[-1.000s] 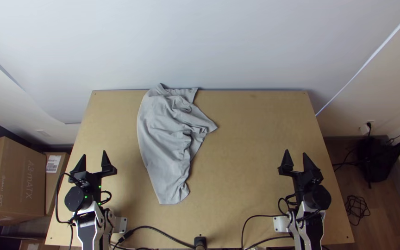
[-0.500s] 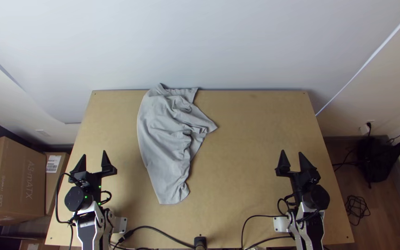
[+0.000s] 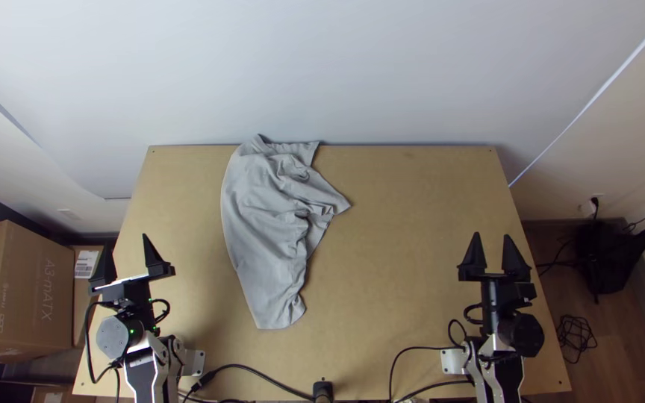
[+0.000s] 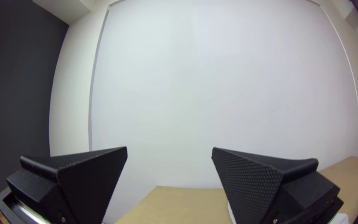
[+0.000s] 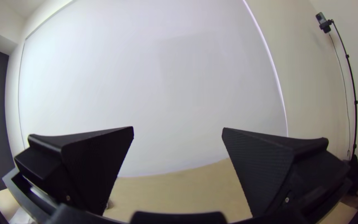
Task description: Fold the t-shirt
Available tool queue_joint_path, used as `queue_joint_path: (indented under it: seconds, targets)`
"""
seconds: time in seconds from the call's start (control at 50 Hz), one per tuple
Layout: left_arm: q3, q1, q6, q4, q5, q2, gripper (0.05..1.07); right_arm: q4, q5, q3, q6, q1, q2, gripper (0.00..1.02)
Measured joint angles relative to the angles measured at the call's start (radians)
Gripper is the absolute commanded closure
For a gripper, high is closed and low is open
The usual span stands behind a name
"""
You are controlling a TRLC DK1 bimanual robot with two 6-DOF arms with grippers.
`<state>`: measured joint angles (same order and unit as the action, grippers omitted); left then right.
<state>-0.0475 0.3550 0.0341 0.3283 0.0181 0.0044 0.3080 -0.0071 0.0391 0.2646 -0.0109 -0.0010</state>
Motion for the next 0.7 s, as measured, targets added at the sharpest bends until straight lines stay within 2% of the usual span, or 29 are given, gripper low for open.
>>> queue_joint_path:
  seconds: [0.14, 0.26, 0.36, 0.5, 0.62, 0.7]
  targets:
    - [-0.079, -0.023, 0.012, -0.035, 0.000, 0.006, 0.09, 0.008, 0.000, 0.086, 0.000, 0.000, 0.000, 0.04]
    - [-0.284, -0.049, 0.007, -0.176, 0.000, 0.104, 0.09, 0.021, 0.000, 0.198, -0.001, 0.000, 0.034, 0.04]
    - [-0.488, -0.059, -0.017, -0.268, 0.004, 0.250, 0.09, 0.022, 0.000, 0.324, -0.001, 0.000, 0.124, 0.04]
    - [-0.693, -0.062, -0.038, -0.305, 0.004, 0.412, 0.09, 0.014, 0.000, 0.538, -0.001, 0.002, 0.308, 0.04]
    - [-0.824, -0.080, -0.042, -0.357, 0.004, 0.521, 0.09, -0.093, 0.000, 0.756, -0.001, 0.016, 0.470, 0.04]
    - [-0.934, -0.094, -0.042, -0.446, 0.004, 0.602, 0.09, -0.192, 0.000, 0.909, -0.002, 0.044, 0.580, 0.04]
